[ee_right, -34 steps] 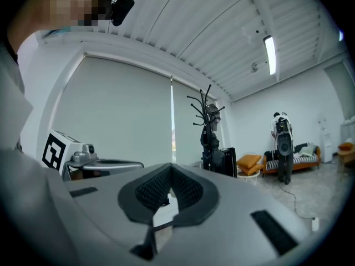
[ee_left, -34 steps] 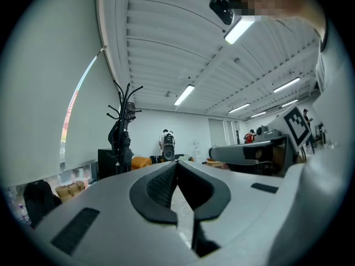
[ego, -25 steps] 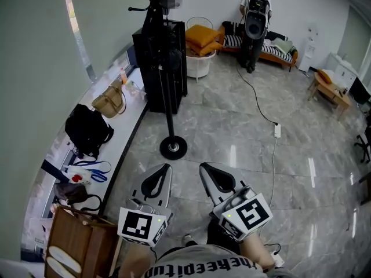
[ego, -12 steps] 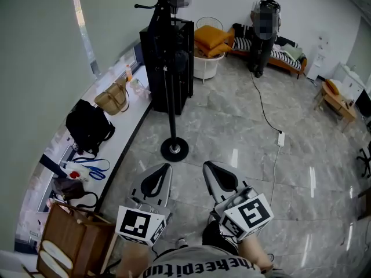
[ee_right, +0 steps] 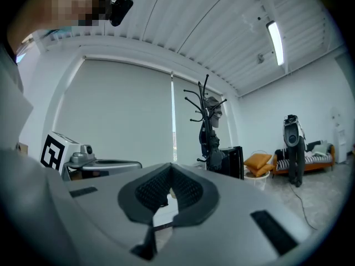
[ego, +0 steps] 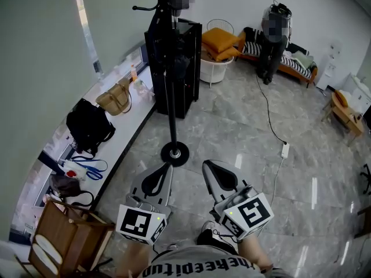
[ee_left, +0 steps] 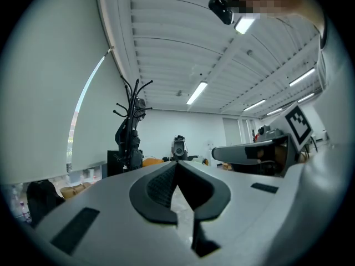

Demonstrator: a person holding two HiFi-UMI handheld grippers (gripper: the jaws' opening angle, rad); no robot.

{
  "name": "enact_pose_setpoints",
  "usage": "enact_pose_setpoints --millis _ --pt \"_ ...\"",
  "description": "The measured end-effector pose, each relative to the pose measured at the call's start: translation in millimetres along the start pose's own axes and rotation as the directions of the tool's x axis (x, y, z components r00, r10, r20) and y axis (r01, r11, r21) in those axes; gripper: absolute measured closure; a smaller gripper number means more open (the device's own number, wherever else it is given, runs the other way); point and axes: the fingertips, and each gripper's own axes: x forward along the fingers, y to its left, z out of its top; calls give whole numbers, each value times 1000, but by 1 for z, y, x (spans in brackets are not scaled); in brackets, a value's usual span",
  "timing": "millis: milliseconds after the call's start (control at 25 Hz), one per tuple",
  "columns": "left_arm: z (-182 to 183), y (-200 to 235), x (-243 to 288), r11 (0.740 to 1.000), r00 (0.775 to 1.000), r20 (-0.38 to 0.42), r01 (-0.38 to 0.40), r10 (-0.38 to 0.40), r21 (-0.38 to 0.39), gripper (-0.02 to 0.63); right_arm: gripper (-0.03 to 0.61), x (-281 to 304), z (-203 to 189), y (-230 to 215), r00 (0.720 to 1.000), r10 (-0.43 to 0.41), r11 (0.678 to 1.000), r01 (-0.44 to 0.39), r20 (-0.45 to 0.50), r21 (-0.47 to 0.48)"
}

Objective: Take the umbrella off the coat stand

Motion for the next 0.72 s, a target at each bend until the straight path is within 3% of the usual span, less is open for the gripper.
enact_pose_setpoints --millis 720 --pt "-10 -26 94 997 996 -28 -79 79 -13 598 568 13 -7 -96 993 119 993 -119 -17 20"
